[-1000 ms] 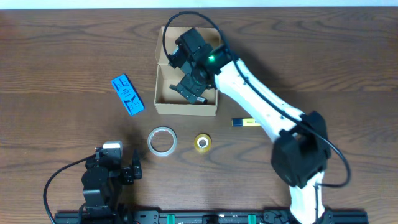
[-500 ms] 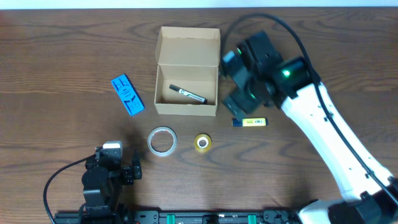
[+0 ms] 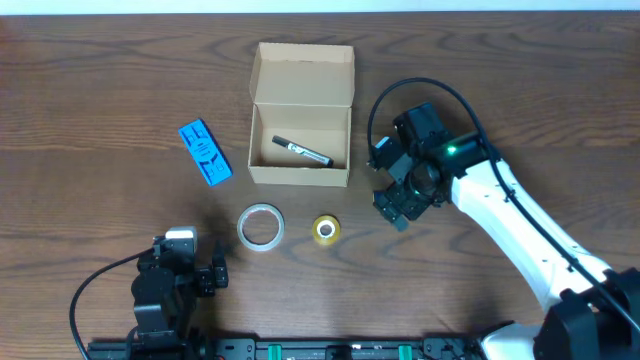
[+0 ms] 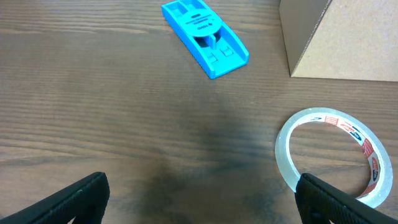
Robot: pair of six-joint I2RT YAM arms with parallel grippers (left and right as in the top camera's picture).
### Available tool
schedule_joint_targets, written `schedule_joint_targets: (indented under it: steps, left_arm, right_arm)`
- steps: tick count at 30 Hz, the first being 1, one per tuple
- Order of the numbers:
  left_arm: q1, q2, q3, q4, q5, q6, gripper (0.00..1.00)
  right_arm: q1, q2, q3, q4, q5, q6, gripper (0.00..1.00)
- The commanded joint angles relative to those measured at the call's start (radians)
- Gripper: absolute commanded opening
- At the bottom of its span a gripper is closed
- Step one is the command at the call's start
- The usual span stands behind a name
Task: Pack container
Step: 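Move the right gripper to the yellow highlighter and grasp it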
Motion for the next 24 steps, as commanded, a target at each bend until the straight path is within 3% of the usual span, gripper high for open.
schedule_joint_targets:
  steps: [1, 11, 24]
  left_arm:
    - [0.007, -0.006, -0.006, -0.002, 0.000, 0.010, 0.96]
    - [0.007, -0.006, -0.006, -0.002, 0.000, 0.010, 0.95]
    - [0.007, -0.006, -0.006, -0.002, 0.000, 0.010, 0.95]
  right_arm:
    - [-0.011, 0.001, -0.042, 0.038, 0.033, -0.017, 0.99]
    - [-0.047, 0.129, -0.092, 0.184, 0.051, -0.014, 0.99]
    - [-0.071, 0.249, -0.092, 0.232, 0.050, -0.014, 0.95]
